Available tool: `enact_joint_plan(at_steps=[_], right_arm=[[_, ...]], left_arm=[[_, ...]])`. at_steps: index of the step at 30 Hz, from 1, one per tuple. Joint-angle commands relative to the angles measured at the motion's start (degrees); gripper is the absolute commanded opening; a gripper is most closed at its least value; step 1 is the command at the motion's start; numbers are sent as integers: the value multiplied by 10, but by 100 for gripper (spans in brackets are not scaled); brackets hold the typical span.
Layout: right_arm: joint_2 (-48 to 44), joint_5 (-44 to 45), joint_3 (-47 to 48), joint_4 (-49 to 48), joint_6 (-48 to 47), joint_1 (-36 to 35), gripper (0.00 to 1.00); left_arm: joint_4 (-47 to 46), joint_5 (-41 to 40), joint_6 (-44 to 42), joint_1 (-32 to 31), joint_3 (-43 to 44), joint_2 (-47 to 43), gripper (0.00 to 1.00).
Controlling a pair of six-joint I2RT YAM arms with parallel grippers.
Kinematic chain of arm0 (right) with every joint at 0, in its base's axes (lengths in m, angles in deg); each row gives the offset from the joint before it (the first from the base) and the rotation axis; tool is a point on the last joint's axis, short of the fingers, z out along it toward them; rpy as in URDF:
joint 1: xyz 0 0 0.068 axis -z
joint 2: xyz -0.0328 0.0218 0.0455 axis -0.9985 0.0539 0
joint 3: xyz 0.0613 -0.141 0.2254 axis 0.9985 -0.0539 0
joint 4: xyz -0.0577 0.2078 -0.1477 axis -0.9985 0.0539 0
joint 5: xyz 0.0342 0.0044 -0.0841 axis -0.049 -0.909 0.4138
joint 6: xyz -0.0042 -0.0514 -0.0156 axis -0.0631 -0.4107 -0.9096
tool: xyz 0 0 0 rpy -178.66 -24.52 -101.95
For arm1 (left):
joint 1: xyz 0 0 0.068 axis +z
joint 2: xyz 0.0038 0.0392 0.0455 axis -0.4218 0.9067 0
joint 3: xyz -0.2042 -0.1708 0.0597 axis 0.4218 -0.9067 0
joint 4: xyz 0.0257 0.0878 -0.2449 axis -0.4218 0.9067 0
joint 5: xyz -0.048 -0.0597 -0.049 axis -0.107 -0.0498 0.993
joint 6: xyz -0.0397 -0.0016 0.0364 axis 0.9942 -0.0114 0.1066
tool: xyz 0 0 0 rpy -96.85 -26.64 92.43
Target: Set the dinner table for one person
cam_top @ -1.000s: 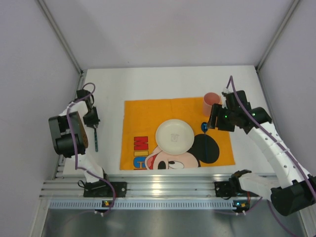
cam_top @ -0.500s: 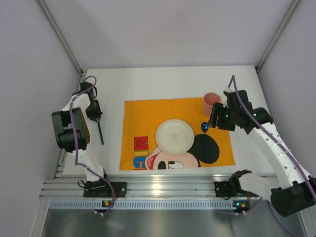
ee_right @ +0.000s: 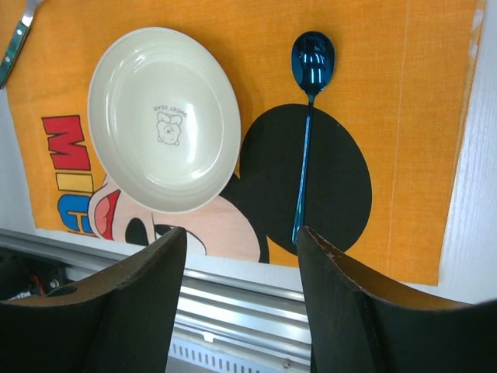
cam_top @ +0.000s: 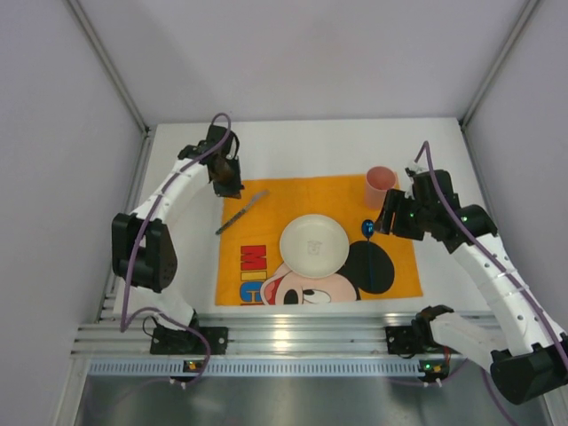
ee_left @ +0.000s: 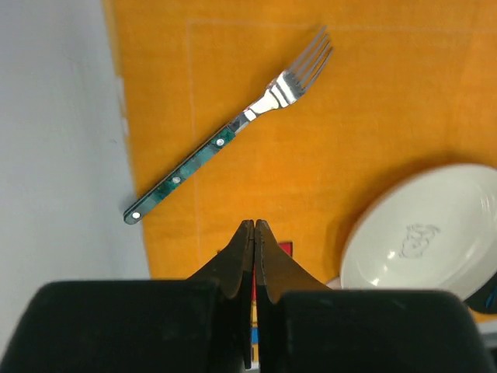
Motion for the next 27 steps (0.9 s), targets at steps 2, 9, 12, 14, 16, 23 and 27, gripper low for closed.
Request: enact_joint_plan(at_steps=[2, 9, 12, 14, 16, 23, 27], right_arm=[[-30, -17, -21, -15, 0, 6, 59], [-40, -29, -29, -6, -16, 6, 59], [-41, -20, -17, 6, -26, 6, 59], [-42, -11, -10, 16, -27, 7, 59], [-47, -5, -7, 25, -26, 7, 59], [-67, 11, -18, 45, -2, 7, 59], [-67, 27, -12, 57, 3, 7, 60]], left_arm=[[22, 20, 64, -23, -58, -77, 0], [-48, 20, 24, -30, -131, -105, 37], [-79, 52, -23, -30, -135, -92, 47], [-99, 74, -60, -31, -134, -70, 48], [-110, 93, -85, -34, -134, -49, 49], [-130, 118, -149, -37, -117, 38, 47], [-133, 123, -176, -38, -94, 81, 48]])
